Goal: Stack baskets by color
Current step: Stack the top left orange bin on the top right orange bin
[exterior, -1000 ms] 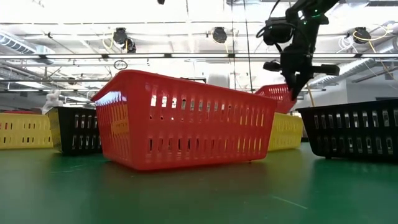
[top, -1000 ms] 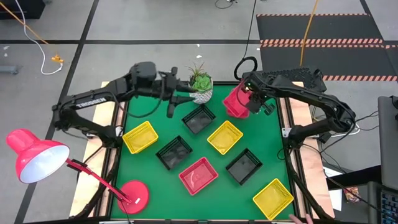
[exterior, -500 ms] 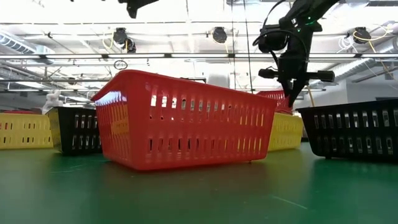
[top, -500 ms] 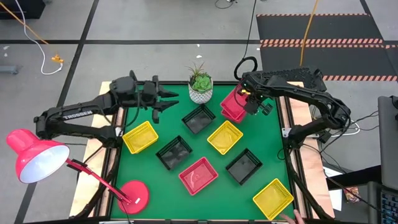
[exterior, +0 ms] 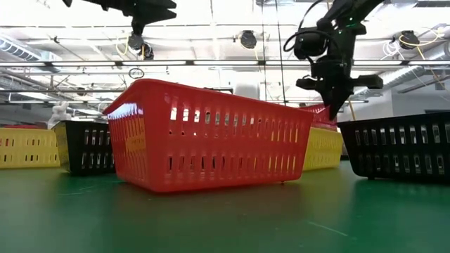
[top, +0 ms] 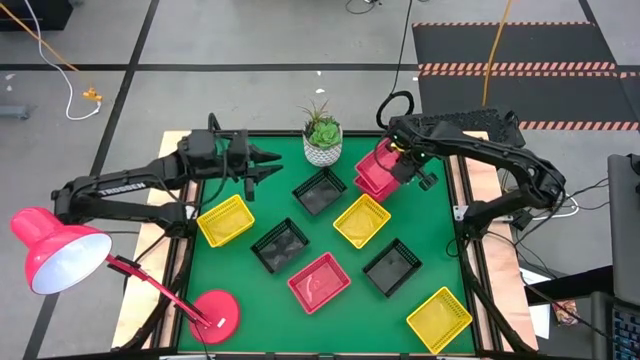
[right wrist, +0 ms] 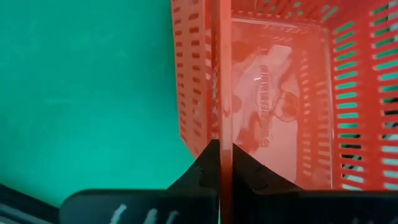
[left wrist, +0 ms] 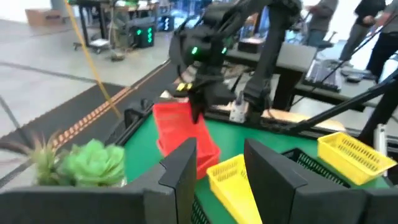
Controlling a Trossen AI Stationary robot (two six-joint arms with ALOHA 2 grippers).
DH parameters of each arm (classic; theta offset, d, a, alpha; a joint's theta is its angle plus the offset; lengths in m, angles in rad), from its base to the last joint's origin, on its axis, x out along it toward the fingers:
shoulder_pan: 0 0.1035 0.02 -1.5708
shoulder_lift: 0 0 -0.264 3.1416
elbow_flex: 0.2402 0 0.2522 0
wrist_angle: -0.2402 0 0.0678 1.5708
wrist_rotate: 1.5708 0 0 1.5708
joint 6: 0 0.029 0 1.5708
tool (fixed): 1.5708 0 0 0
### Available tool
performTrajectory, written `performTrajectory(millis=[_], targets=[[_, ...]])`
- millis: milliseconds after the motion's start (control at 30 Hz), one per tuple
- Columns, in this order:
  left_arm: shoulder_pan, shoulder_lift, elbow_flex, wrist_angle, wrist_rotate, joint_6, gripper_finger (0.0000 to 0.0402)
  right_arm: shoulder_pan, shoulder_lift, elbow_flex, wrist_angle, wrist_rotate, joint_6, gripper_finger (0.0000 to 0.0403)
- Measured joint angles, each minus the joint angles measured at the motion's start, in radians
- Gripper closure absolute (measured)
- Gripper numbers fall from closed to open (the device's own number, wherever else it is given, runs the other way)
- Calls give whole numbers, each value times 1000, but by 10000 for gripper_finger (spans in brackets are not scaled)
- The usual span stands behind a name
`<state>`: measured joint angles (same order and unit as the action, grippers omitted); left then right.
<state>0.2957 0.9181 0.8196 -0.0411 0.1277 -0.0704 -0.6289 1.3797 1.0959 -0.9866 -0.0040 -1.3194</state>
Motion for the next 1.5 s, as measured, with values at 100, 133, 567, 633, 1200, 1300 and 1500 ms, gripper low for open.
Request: performTrajectory(millis=[100,133,567,633,1200,1300,1500], targets=[[-11,6,0,0,-26,-3,268,0,-27,0,6,-1,47,403],[-15,6,0,-1,-37,-7,268,0,-36,0,9,0,65,403],[-99,7,0,-96,-104,-26,268,2,-73,0,-60,-105,131,403],[-113,7,0,-117,-109,-32,268,2,-73,0,-77,-105,123,403],[-164,12,0,-141,-164,-49,268,2,-73,-223,179,-80,104,399],[-164,12,0,-142,-165,-52,268,-4,-73,-226,195,-51,119,388],[-164,12,0,-142,-165,-52,268,-9,-82,-226,267,-42,304,358]])
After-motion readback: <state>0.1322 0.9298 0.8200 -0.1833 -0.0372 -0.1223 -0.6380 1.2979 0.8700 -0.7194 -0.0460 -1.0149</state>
